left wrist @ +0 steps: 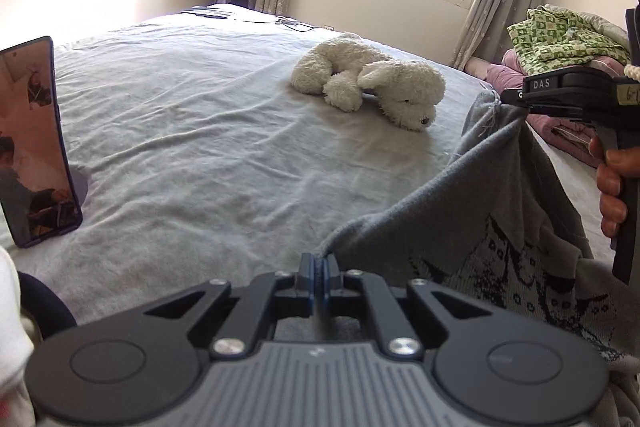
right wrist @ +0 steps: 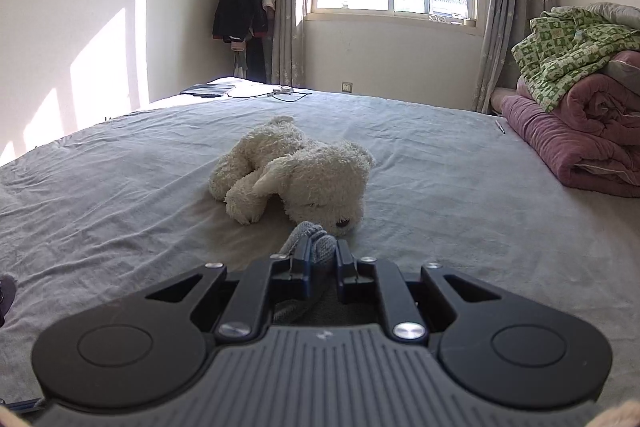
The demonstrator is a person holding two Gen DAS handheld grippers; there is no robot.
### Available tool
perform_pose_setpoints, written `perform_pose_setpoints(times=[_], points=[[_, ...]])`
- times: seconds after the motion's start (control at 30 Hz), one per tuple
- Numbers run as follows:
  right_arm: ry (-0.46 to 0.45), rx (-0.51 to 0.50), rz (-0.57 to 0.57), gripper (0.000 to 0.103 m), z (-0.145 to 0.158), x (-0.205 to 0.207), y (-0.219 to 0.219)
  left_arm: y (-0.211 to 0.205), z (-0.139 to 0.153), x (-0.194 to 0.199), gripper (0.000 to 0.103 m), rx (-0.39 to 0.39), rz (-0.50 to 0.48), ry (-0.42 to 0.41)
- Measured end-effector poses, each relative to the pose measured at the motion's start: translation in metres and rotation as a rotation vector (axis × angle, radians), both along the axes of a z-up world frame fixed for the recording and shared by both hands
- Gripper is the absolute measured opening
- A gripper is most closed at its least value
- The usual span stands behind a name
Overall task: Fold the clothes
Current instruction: 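Lift the sweater with both grippers to shake it open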
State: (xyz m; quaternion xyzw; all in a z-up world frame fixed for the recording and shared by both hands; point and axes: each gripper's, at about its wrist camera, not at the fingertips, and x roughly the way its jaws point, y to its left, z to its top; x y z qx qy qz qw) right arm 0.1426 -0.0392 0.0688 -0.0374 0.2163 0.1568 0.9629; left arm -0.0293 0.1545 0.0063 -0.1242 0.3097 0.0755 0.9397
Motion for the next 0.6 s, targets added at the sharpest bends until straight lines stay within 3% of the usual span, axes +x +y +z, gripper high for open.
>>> perform_pose_setpoints(times=[0.2,0.4,0.53,0.6], points=[[0.052,0.020,-0.008,0.013,-0.013,0.031,0.023,0.008,0.003,0.014,0.004,0.018,0.056,0.001],[0.161,0.017,0.013,0.014,-0.030,0.052,0.037,0.011,-0.016,0.033,0.008,-0.024,0.045,0.158],[0.256,0.075,0.037,0.026,-0.039,0.056,0.029,0.003,-0.024,0.034,0.014,0.007,0.032,0.194],[0.277,0.098,0.032,0.036,-0.037,0.054,0.019,0.000,-0.021,0.034,0.026,0.013,0.023,0.196]])
